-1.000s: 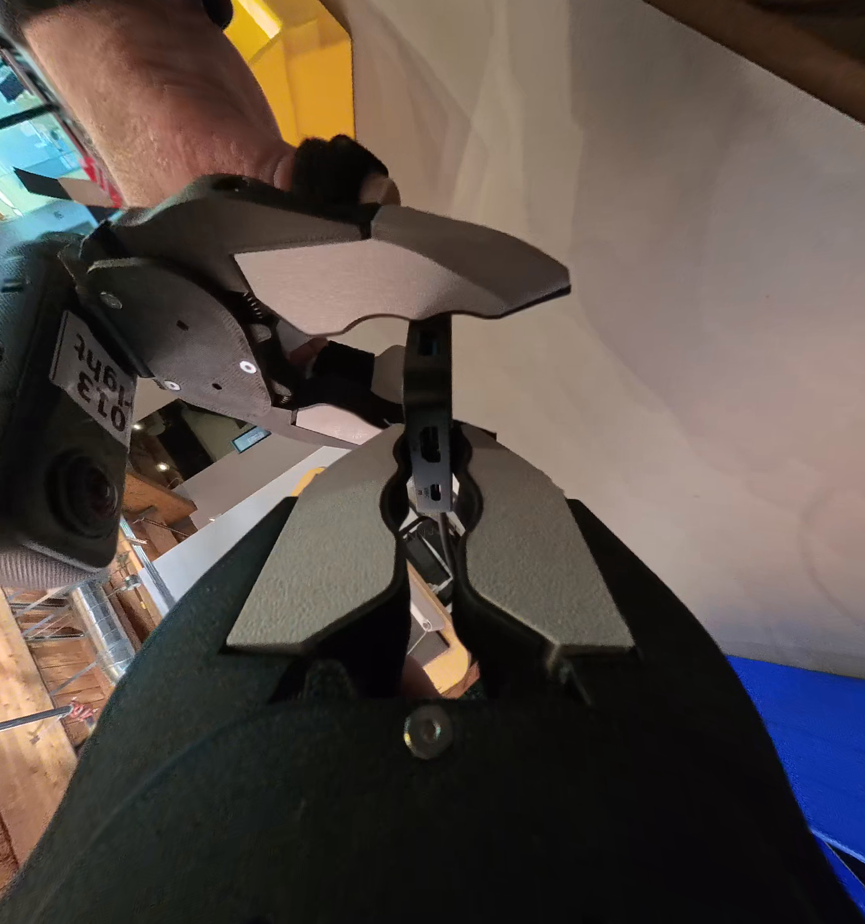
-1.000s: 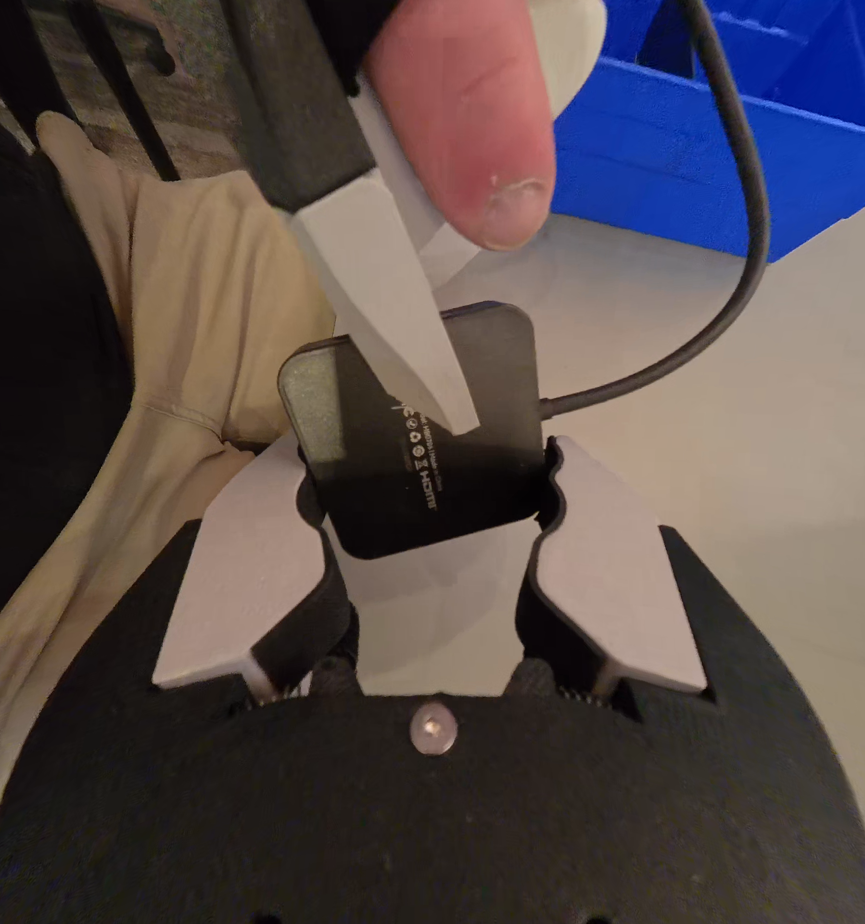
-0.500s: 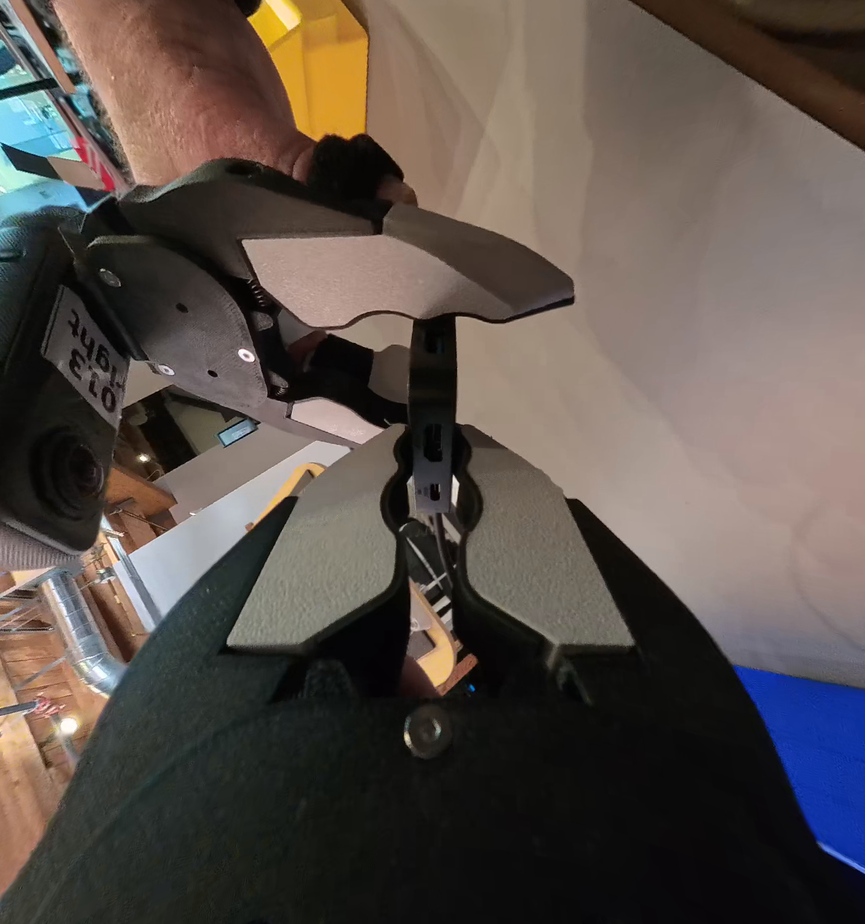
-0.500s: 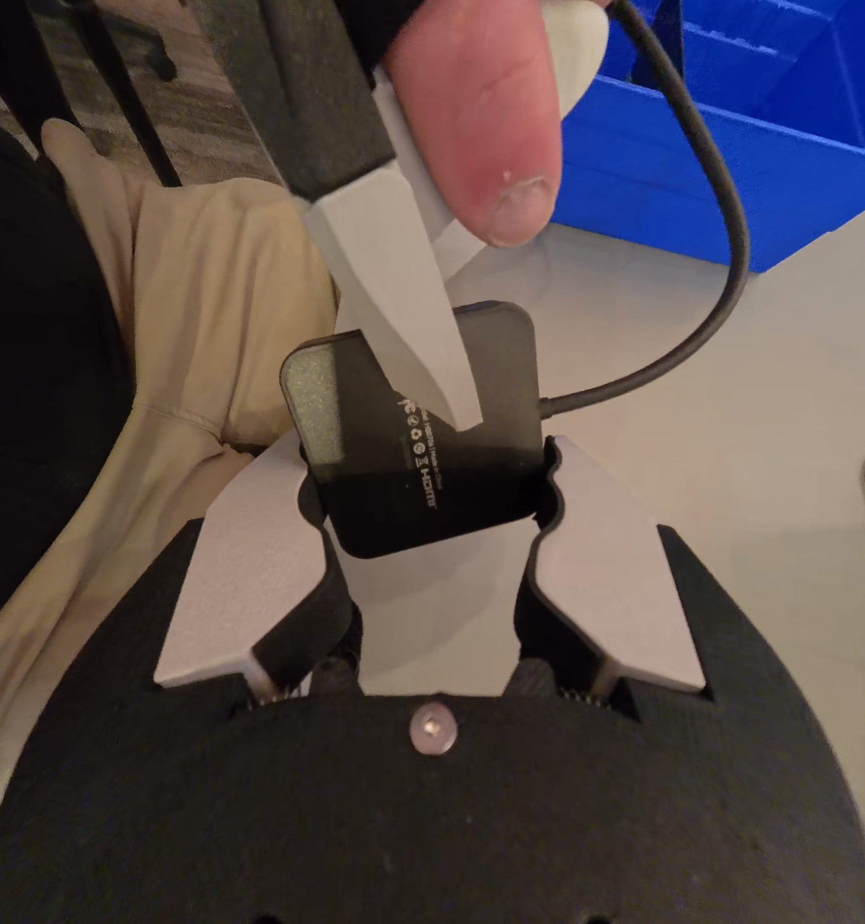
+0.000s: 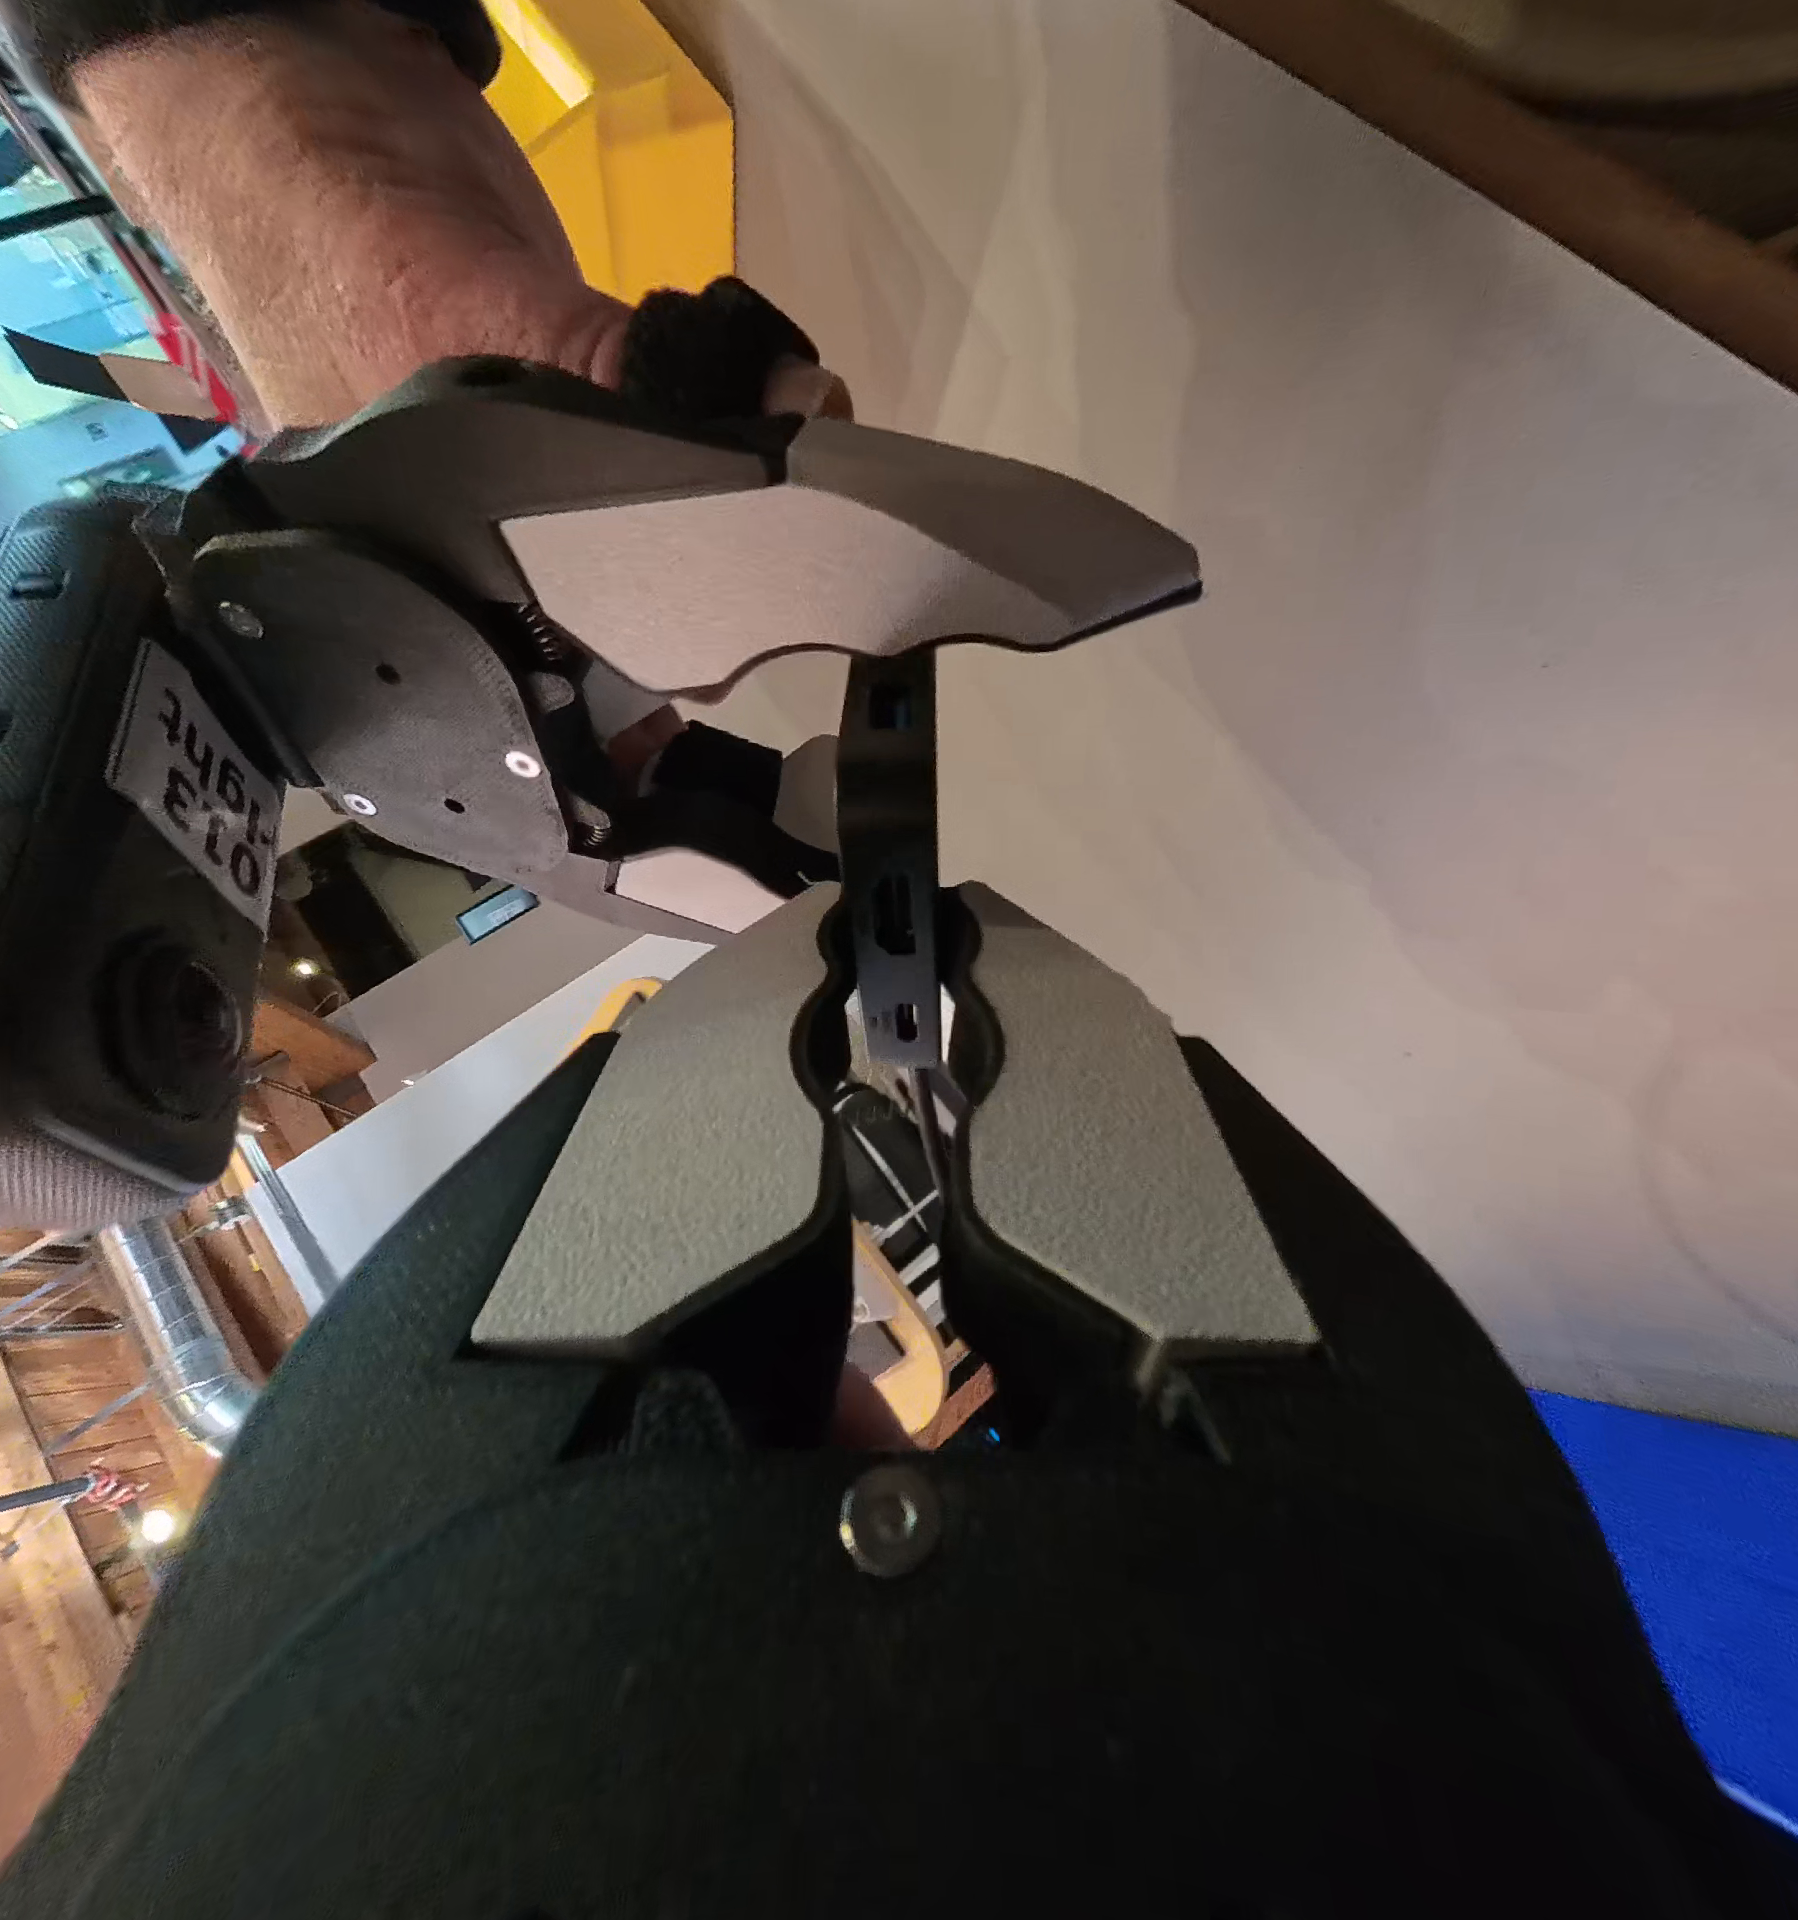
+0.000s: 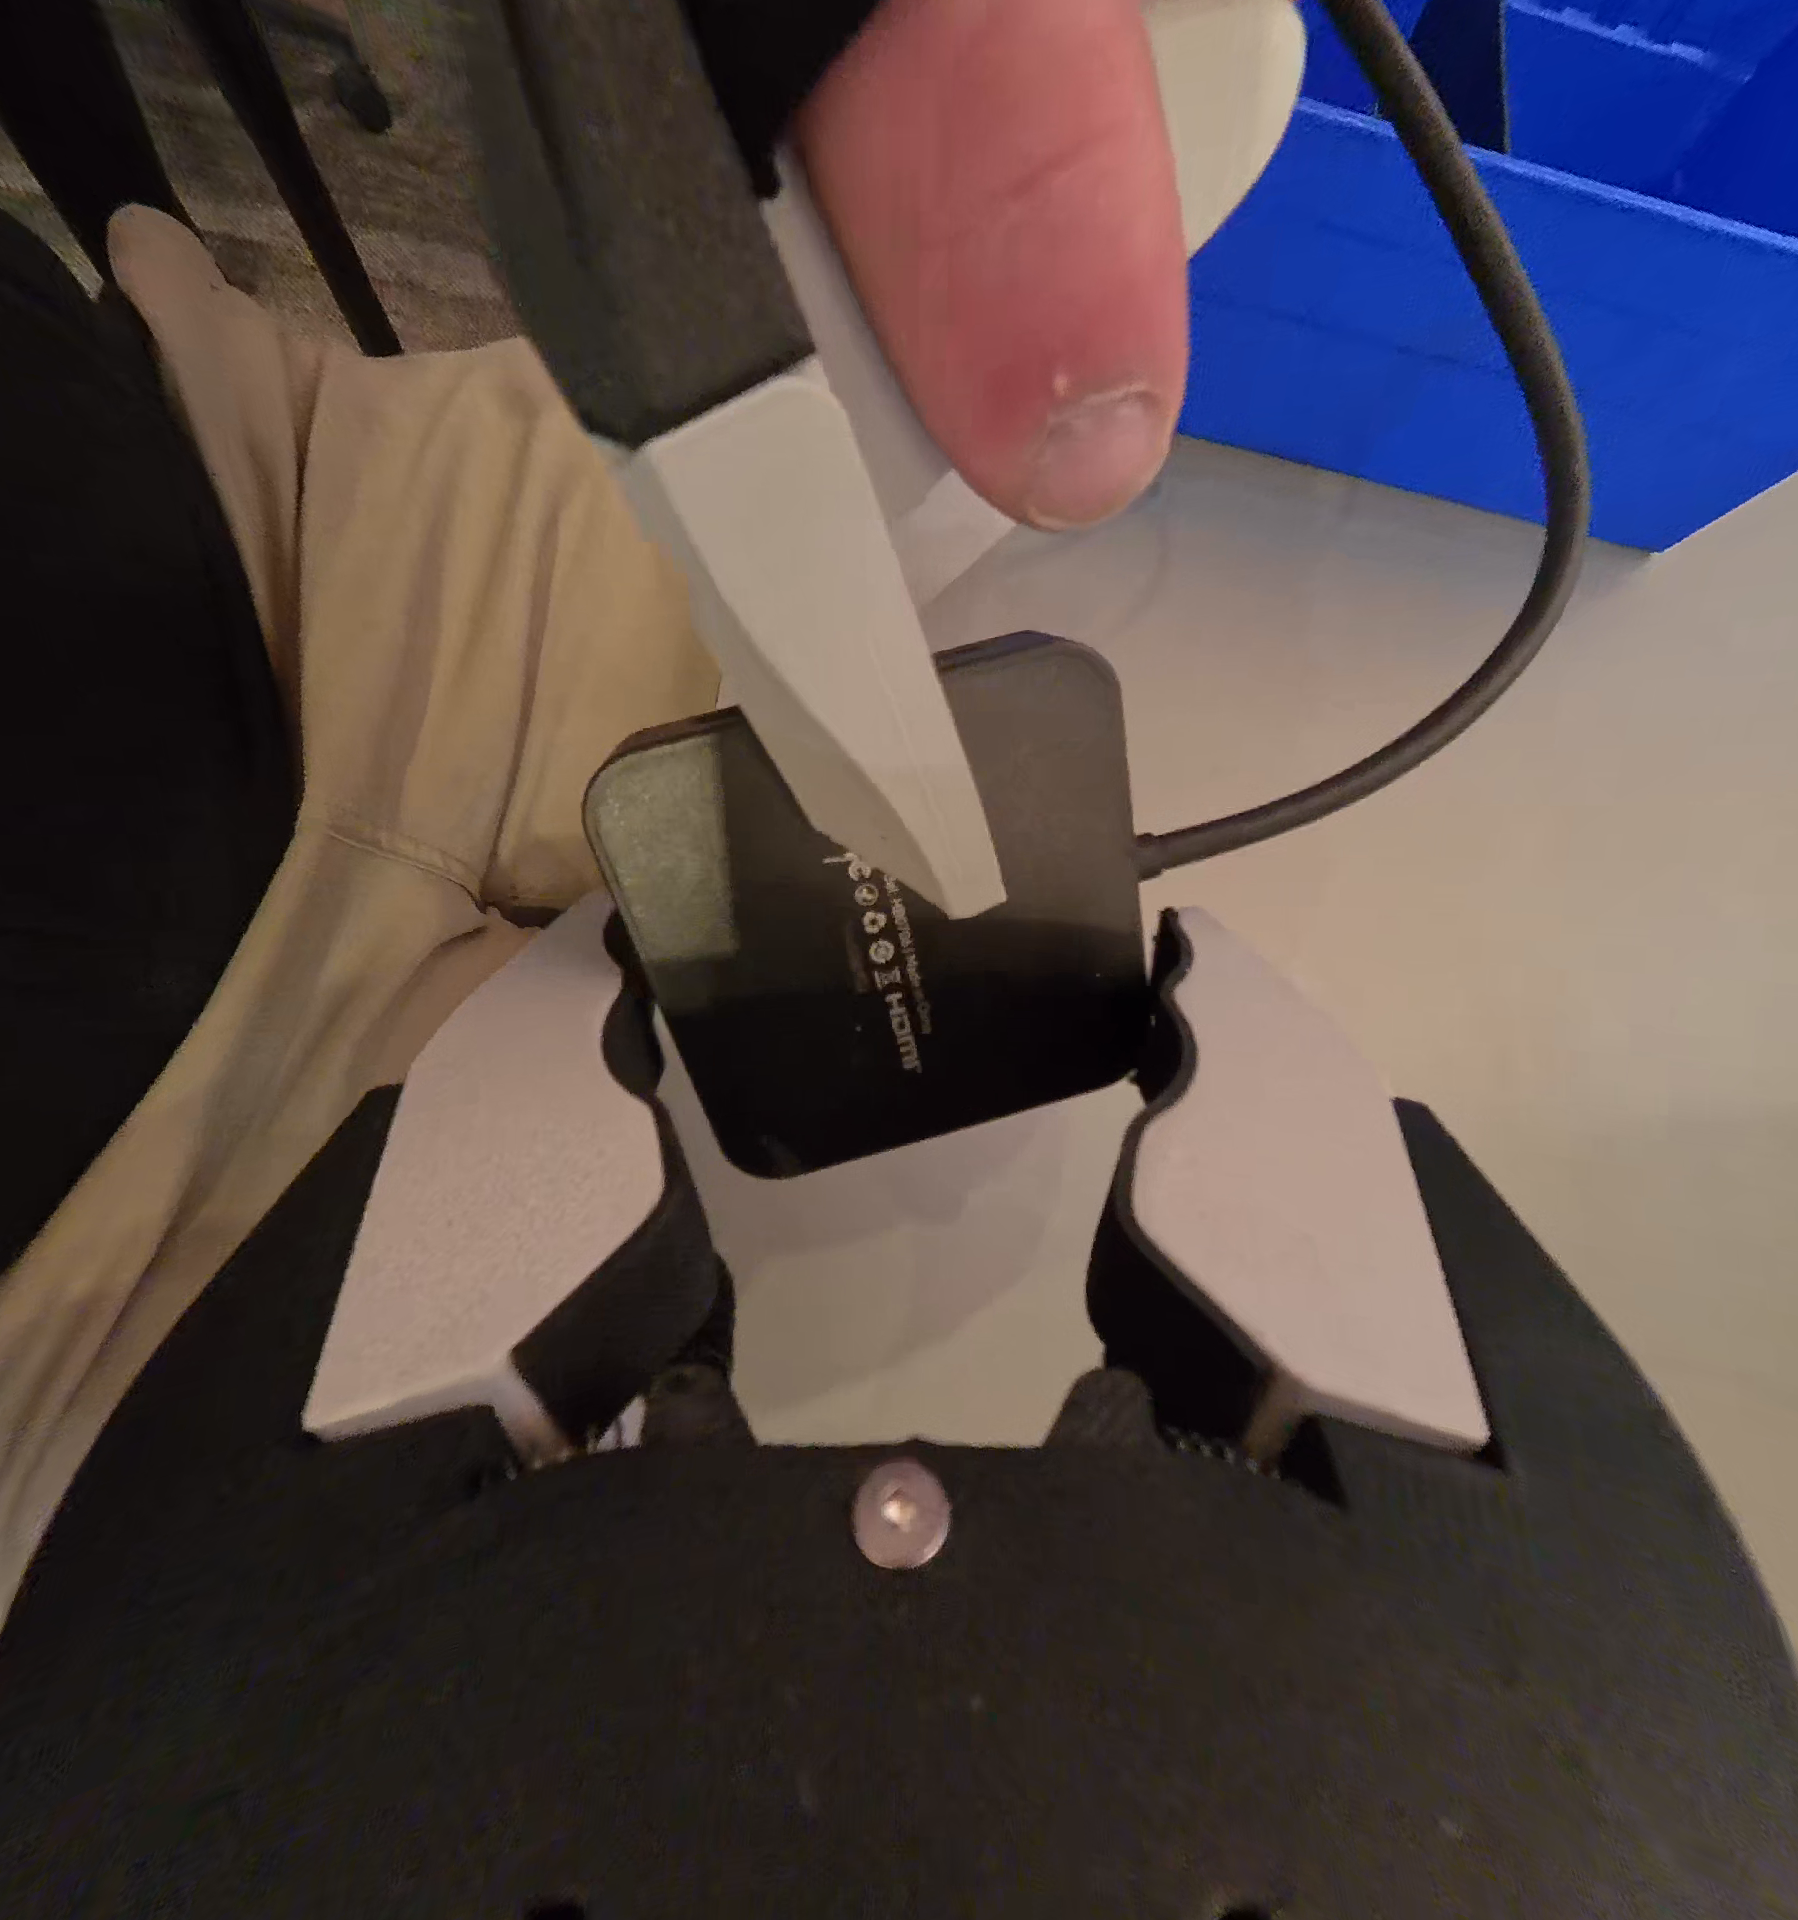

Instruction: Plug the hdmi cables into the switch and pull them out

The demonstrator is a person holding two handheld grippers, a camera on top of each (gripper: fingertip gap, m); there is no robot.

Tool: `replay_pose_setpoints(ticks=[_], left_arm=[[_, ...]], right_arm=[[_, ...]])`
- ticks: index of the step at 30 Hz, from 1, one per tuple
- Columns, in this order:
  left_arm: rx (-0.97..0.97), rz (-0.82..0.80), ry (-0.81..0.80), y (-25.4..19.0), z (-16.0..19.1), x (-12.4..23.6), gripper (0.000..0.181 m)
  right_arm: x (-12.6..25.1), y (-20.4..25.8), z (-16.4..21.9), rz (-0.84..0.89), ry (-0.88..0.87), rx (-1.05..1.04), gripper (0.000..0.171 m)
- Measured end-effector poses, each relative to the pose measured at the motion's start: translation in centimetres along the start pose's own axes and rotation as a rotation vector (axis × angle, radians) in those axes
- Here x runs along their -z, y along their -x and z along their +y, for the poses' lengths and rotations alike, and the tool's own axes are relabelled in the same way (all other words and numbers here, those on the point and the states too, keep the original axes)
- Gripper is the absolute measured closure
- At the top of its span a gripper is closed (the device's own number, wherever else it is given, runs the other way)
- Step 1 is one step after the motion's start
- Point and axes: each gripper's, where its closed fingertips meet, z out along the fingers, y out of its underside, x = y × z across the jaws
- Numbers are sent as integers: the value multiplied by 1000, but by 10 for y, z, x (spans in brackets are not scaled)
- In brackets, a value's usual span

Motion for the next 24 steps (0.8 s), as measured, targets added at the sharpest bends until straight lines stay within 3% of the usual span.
replay_pose_setpoints(ticks=[1, 2, 4, 11, 19, 24], left_arm=[[-8, -12, 1, 2, 0, 0, 167], [-9, -31, -8, 6, -3, 1, 167], [-37, -18, 8, 7, -3, 2, 167], [-14, 3, 2, 10, -5, 4, 167], [64, 27, 61, 4, 6, -6, 156], [216, 14, 133, 6, 32, 0, 134]], right_arm=[[-2, 0, 1, -8, 5, -14, 72], [-5, 0, 5, -7, 31, -17, 67], [-8, 2, 8, -6, 53, 18, 76], [-3, 2, 6, 19, 70, 67, 80], [-2, -2, 15, 17, 114, 24, 81], [1, -8, 18, 24, 95, -20, 82]])
